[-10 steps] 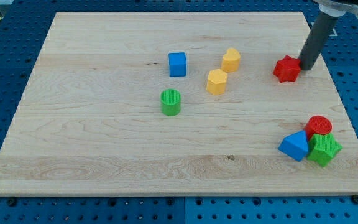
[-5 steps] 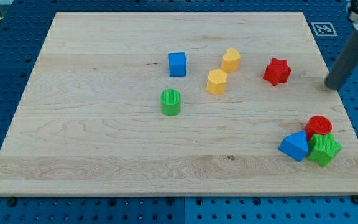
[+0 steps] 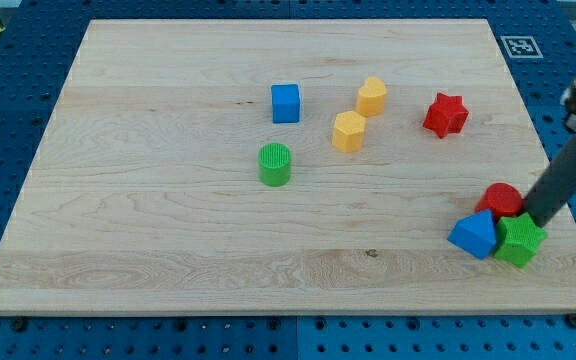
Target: Slide the red circle towards green circle
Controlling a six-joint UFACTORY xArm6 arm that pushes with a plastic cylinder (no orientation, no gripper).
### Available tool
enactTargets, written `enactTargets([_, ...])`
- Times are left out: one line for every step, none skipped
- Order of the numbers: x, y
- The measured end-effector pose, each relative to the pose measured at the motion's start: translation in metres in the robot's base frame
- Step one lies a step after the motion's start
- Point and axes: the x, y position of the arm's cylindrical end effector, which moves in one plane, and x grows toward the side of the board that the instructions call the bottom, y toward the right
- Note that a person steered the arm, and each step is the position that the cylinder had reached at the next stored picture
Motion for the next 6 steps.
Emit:
enactTargets([-0.009,-0.031])
enactTargets([-0.017,-0.066])
enactTargets([-0.036,-0.081])
enactTargets([-0.04,-0.081])
enactTargets([-0.034,-0.085])
enactTargets([-0.033,-0.109])
